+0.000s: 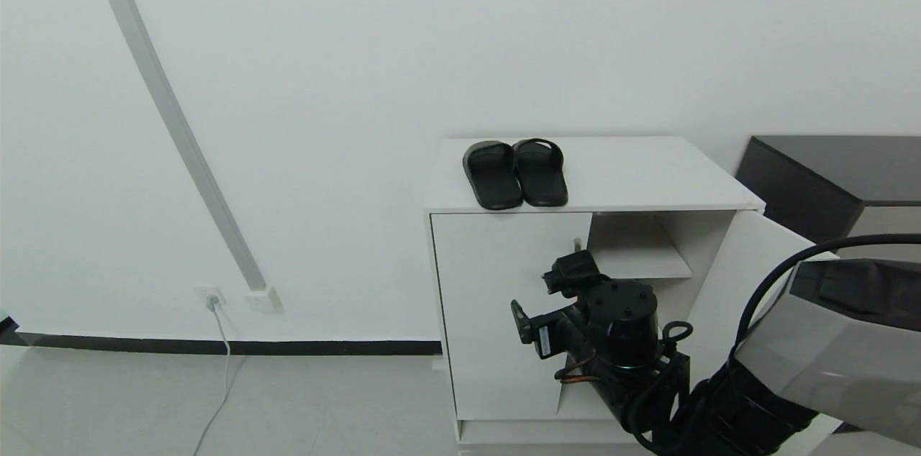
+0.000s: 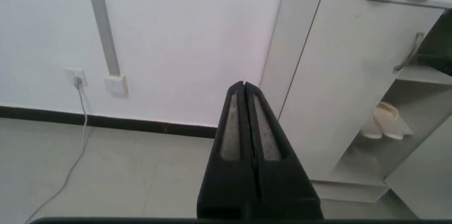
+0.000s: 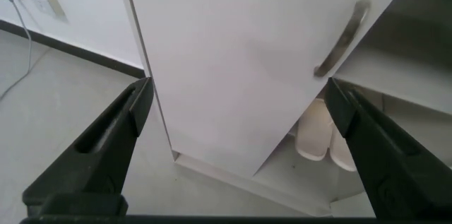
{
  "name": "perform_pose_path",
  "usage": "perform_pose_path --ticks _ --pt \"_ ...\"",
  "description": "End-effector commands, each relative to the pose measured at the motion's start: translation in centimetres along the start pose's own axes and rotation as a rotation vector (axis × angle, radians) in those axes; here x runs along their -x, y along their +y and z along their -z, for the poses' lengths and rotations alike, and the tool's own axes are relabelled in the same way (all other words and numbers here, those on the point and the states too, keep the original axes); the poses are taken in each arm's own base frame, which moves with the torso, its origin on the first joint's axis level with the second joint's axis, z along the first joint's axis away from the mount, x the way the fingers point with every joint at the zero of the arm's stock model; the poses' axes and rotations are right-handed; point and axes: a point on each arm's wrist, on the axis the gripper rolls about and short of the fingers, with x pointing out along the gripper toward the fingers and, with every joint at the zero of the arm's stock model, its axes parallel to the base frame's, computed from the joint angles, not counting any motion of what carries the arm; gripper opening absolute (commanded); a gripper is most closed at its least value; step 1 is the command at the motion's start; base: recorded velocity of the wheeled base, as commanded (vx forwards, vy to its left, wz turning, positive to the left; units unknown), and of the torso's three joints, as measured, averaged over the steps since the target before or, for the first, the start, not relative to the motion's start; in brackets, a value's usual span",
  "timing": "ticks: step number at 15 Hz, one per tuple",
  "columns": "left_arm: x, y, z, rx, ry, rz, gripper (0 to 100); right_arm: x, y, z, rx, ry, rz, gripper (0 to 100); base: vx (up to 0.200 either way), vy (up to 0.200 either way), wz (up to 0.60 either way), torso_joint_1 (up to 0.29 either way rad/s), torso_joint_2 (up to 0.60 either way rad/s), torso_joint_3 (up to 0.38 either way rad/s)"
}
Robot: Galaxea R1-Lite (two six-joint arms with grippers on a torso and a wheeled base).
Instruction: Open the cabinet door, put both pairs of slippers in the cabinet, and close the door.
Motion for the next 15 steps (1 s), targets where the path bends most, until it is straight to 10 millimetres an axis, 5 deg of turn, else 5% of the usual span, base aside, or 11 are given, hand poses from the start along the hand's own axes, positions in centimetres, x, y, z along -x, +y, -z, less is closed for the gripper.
perform_pose_path --ticks 1,13,15 --pt "0.0 0.0 0.0 0.0 0.0 -0.001 0 0.0 0.0 0.2 0.002 0.006 0.0 100 0.0 0.0 0.0 0.242 -0.57 -0.32" --pt "0.0 0.0 0.0 -0.004 0.0 -0.001 0 -0.2 -0.3 0.6 0.021 0.015 -0.005 100 0.0 0.0 0.0 0.19 -0.42 -0.231" --pt "0.0 0.0 0.0 -0.004 0.0 -0.001 0 -1.3 0.2 -1.6 0.025 -0.091 -0.042 100 0.0 0.0 0.0 0.0 0.0 0.0"
